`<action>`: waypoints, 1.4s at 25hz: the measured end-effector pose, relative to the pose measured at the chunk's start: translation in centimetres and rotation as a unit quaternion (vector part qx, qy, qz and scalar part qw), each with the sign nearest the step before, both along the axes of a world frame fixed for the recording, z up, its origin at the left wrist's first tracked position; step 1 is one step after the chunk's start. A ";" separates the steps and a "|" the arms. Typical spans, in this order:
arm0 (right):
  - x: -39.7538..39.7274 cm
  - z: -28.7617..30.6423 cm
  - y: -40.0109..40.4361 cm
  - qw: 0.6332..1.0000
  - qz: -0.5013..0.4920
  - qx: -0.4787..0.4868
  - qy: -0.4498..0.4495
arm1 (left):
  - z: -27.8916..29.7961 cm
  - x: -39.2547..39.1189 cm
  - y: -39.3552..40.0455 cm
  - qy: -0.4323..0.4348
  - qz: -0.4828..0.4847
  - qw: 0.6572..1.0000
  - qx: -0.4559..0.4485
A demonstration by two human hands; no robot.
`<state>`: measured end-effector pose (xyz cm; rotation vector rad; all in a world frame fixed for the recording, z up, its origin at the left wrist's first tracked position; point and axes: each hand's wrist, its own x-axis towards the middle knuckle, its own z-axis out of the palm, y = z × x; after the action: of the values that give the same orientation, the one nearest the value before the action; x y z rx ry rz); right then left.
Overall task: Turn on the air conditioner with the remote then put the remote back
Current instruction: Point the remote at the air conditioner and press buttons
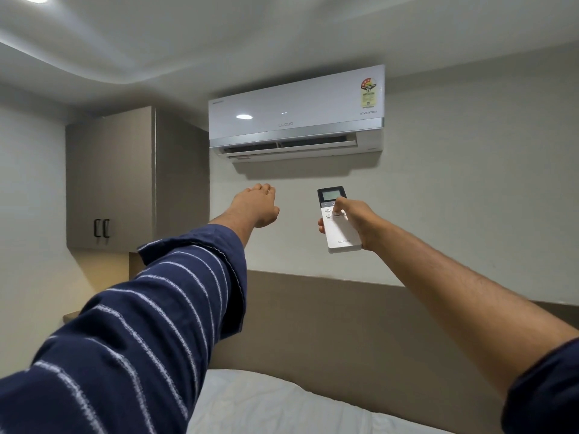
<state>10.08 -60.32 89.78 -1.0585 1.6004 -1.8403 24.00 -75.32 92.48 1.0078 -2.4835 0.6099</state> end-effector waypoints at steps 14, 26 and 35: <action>0.9 0.0 0.3 1.000 0.010 -0.008 0.006 | 0.3 0.8 -0.1 0.012 -0.001 1.000 -0.004; 0.2 -0.3 0.6 1.000 0.006 -0.003 -0.005 | -0.1 -0.1 -0.1 0.008 -0.006 1.000 -0.001; 0.0 -0.3 0.5 1.000 0.011 0.005 -0.004 | -0.1 -0.2 -0.4 0.010 -0.010 1.000 0.002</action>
<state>10.09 -59.86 89.45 -1.0592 1.5869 -1.8183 23.83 -75.69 92.40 0.9835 -2.4745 0.5862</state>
